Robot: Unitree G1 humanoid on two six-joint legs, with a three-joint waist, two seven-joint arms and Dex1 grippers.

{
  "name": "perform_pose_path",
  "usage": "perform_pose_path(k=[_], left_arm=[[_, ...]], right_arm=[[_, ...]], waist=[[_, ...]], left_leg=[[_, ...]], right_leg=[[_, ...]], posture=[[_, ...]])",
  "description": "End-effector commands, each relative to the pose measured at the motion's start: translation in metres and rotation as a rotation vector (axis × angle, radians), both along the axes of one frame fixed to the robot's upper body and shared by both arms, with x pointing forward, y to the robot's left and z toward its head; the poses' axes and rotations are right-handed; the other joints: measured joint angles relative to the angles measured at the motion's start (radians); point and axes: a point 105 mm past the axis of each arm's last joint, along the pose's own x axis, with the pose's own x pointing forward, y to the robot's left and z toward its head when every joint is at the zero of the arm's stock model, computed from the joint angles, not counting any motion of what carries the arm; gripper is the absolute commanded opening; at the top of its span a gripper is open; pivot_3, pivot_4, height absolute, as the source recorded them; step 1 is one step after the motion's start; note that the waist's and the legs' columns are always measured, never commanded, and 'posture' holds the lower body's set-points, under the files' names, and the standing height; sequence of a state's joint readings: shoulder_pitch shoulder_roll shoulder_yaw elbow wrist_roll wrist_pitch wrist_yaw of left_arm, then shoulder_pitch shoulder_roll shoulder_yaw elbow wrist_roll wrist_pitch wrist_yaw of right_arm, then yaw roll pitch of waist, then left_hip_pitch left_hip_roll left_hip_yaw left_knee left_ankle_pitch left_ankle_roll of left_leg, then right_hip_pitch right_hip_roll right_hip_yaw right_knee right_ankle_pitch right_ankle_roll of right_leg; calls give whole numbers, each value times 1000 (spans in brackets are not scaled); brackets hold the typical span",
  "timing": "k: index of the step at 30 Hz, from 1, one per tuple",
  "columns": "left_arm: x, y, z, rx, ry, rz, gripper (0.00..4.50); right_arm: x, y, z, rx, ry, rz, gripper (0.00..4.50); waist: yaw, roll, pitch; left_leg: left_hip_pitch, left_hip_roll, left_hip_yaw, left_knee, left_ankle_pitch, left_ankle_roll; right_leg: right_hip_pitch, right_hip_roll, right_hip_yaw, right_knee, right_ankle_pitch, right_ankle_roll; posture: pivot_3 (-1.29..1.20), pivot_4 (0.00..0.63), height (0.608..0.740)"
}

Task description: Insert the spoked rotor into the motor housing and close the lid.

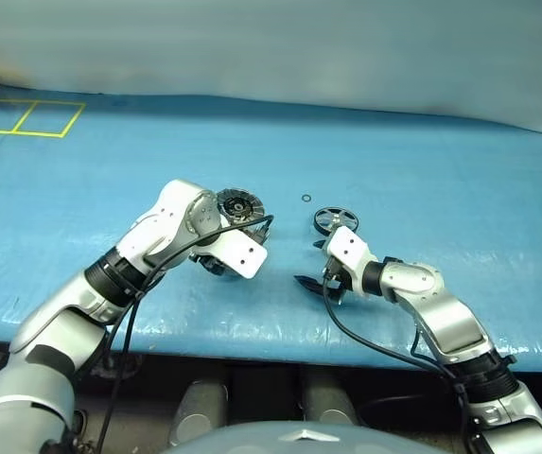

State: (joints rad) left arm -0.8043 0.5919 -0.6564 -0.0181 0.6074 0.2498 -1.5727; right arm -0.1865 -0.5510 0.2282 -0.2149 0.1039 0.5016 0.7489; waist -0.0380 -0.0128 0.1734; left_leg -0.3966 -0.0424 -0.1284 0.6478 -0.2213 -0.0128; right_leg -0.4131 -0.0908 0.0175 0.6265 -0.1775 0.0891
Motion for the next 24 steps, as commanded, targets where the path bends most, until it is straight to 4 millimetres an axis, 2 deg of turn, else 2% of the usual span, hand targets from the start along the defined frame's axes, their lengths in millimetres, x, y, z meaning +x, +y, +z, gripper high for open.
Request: perform_pose_path(k=[1, 10, 24], left_arm=[[-3, -6, 16, -58, -25, -1, 2218], [-10, -21, 12, -140, 17, 19, 2218], [-5, -25, 1, -112, 22, -40, 2218]], right_arm=[[1, 5, 12, 9, -48, 31, 4500], [-4, 1, 7, -9, -12, 50, 4500], [-11, -5, 6, -16, -14, 9, 4500]], waist=[[0, 0, 0], [1, 0, 0], [2, 0, 0]], left_leg=[[0, 0, 0, 0, 0, 0], [0, 0, 0, 0, 0, 0], [0, 0, 0, 0, 0, 0]], right_leg=[[0, 0, 0, 0, 0, 0], [0, 0, 0, 0, 0, 0], [0, 0, 0, 0, 0, 0]], posture=[[0, 150, 740], [0, 150, 740], [0, 150, 740]])
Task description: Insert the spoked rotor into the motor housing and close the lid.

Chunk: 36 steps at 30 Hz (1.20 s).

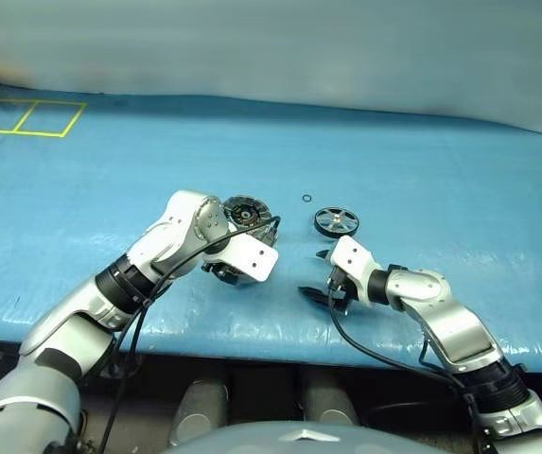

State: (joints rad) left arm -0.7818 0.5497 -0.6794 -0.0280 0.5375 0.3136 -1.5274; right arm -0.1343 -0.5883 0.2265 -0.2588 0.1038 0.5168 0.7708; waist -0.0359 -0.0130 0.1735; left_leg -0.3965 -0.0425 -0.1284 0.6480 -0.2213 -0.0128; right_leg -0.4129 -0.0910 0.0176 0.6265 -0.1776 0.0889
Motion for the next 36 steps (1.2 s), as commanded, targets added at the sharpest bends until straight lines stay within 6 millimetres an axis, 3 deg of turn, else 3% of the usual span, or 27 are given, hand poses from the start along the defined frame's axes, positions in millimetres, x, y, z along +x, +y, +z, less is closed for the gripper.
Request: perform_pose_path(k=[1, 5, 14, 23, 30, 36], left_arm=[[4, -6, 11, -20, -42, -47, 2568], [10, -6, 19, -54, -80, -21, 3826], [-17, -3, 35, -171, 41, 30, 3826], [-56, 18, 49, -347, 145, 49, 3826], [-26, 34, 61, -794, 27, 377, 3826], [-15, 46, 59, -1112, -3, 551, 3826]], right_arm=[[1, 1, 12, 15, -50, -7, 4500], [1, 1, 10, 12, -48, -13, 4500], [5, 4, 11, 13, -51, 0, 4500], [17, -5, 22, 14, -126, -89, 4500], [31, -7, 26, 1, -166, -190, 4500], [45, -2, 46, 39, -212, -220, 4500]], waist=[[0, 0, 0], [0, 0, 0], [-3, 0, 0], [-2, 0, 0], [0, 0, 0], [1, 0, 0]], left_leg=[[0, 0, 0, 0, 0, 0], [0, 0, 0, 0, 0, 0], [0, 0, 0, 0, 0, 0], [1, 1, 0, 0, 0, 0], [1, 1, -1, 0, 0, 0], [1, 0, -1, 0, 0, -1]], right_leg=[[0, 0, 0, 0, 0, 0], [0, 0, 0, 0, -1, -2], [0, 0, 0, 0, -1, -2], [0, 0, 0, 0, -2, -4], [1, 0, 0, 0, -2, -4], [1, 0, 0, 0, -1, -3]], posture=[[0, 150, 740], [0, 150, 740], [0, 150, 740], [0, 150, 740], [0, 150, 740], [0, 150, 740]])
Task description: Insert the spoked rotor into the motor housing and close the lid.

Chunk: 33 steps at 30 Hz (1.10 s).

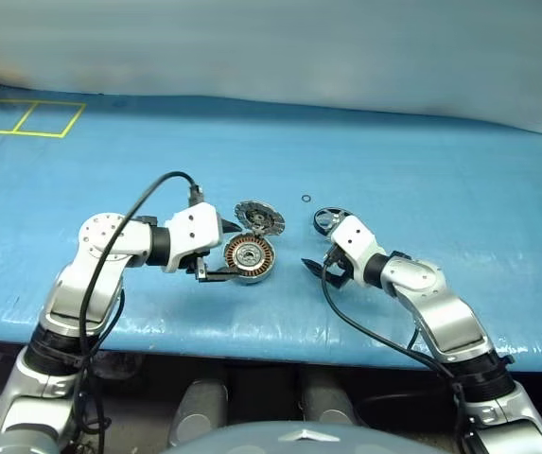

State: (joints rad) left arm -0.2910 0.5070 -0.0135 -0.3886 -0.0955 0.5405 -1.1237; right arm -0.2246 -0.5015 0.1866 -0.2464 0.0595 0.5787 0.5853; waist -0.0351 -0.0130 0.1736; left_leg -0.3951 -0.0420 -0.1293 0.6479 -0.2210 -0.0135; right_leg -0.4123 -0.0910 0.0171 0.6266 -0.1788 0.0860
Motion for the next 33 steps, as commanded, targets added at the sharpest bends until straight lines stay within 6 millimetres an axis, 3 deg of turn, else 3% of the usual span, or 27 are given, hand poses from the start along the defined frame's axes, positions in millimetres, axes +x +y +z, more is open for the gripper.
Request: perform_pose_path(k=[1, 5, 8, 12, 18, 22, 26, 33], left_arm=[[6, 9, 2, -94, -29, 96, 3826], [2, 2, -13, -147, 13, 124, 3826], [3, -4, -9, -220, 13, 123, 3826], [9, -4, -3, -283, -5, 145, 3826], [12, 2, -13, -314, 6, 207, 3826], [11, 7, -16, -336, 11, 252, 3826], [10, 9, -20, -322, 9, 279, 3826], [8, 7, -23, -319, 6, 290, 3826]], right_arm=[[13, 1, 24, 18, -79, -25, 4500], [35, 3, 40, 28, -129, -60, 4500], [55, 5, 48, 56, -133, -90, 4500], [76, 12, 52, 109, -106, -97, 4500], [120, 19, 52, 245, -18, -174, 4500], [131, 25, 51, 284, 4, -179, 4500], [135, 21, 30, 189, 47, -225, 4500], [137, 17, 16, 165, 84, -268, 4500]], waist=[[-1, 0, 0], [-1, 0, 0], [2, 0, 0], [-1, 0, 0], [-13, 0, 0], [-13, 1, 0], [-17, 1, 0], [-28, 1, 0]], left_leg=[[0, 0, 0, 0, 0, 0], [1, 0, 1, 0, 0, 0], [1, 0, 1, 1, 0, -1], [1, 0, 1, 0, 1, -1], [1, 0, 3, -1, 1, -1], [1, 0, 2, -3, 1, -1], [1, 0, 2, -5, 1, -2], [1, 0, 2, -4, 1, -2]], right_leg=[[0, 0, 0, 0, 0, 0], [0, 0, 1, 0, 0, -1], [1, 0, 1, 0, 0, -2], [0, 0, 1, 0, 1, -2], [-1, 1, 1, 0, 2, -4], [-1, 1, 1, -1, 3, -3], [-2, 1, 1, -1, 5, -5], [-2, 1, 2, -1, 4, -5]], posture=[[0, 150, 740], [0, 150, 740], [0, 150, 740], [0, 150, 740], [0, 150, 740], [0, 150, 740], [0, 150, 740], [0, 150, 740]])
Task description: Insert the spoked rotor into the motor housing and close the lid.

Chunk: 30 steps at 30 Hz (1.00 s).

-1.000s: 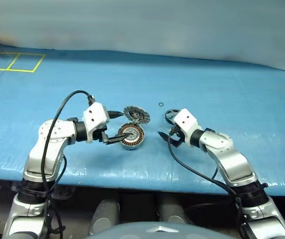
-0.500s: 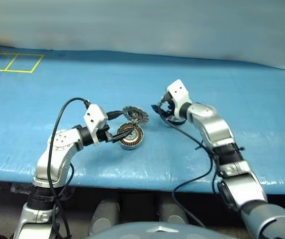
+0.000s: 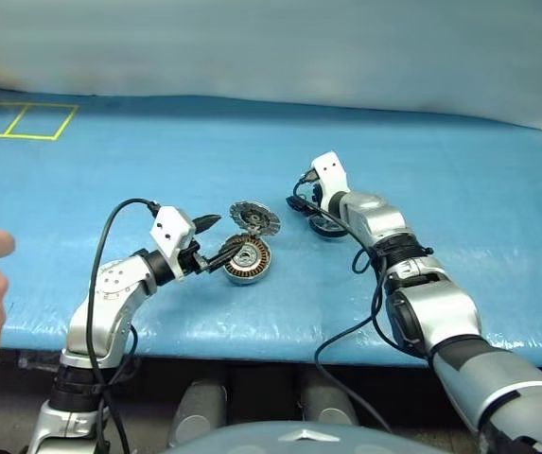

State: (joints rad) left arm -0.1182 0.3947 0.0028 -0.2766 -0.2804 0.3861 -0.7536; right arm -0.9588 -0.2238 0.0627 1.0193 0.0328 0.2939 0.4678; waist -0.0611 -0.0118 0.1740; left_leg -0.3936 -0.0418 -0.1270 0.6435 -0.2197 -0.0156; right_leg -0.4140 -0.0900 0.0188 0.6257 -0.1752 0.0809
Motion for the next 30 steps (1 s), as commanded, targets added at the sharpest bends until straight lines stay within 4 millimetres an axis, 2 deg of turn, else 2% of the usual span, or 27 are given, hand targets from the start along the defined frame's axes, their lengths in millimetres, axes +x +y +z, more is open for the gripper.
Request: perform_pose_path(k=[1, 12, 15, 21, 26, 28, 30], left_arm=[[-5, -7, 8, 0, -45, -22, 3826], [-5, -8, 3, 0, -43, -7, 3826], [-3, -7, 3, 5, -52, 6, 3863], [-3, -6, 3, 7, -52, 14, 3863], [-2, -5, 2, 8, -54, 21, 3863], [-2, -5, 1, 8, -56, 23, 3863], [-1, -5, 1, 7, -58, 25, 3863]], right_arm=[[9, 3, 18, -5, -54, -10, 4500], [8, 10, 9, -34, -35, -1, 4500], [7, 11, 3, -61, -21, 5, 3888], [6, 10, -1, -79, 1, -4, 1940], [4, 10, -5, -82, 22, 3, 1940], [3, 10, -6, -75, 31, 4, 1564], [2, 10, -7, -70, 38, 8, 1004]], waist=[[-4, 0, 0], [-7, 0, 0], [-6, 0, 0], [-6, 0, 0], [-6, 0, 0], [-6, 0, 0], [-6, 0, 0]], left_leg=[[0, 0, 0, 0, 0, 0], [1, 0, 0, 0, 0, 0], [1, 0, 0, 0, 0, 0], [1, 0, -1, 0, 0, 0], [1, 0, -1, 0, 0, 0], [1, 0, -1, 0, 0, 0], [1, 0, -1, 0, 0, 0]], right_leg=[[0, 0, 0, 0, -1, 1], [0, 1, 0, 0, -1, 1], [0, 1, 0, 0, -1, 1], [0, 1, 0, 0, -1, 1], [0, 1, 0, 0, -1, 1], [0, 1, 0, 0, -1, 1], [0, 1, 0, 0, -1, 1]], posture=[[0, 150, 740], [0, 150, 740], [0, 150, 740], [0, 150, 740], [0, 150, 740], [0, 150, 740], [0, 150, 740]])
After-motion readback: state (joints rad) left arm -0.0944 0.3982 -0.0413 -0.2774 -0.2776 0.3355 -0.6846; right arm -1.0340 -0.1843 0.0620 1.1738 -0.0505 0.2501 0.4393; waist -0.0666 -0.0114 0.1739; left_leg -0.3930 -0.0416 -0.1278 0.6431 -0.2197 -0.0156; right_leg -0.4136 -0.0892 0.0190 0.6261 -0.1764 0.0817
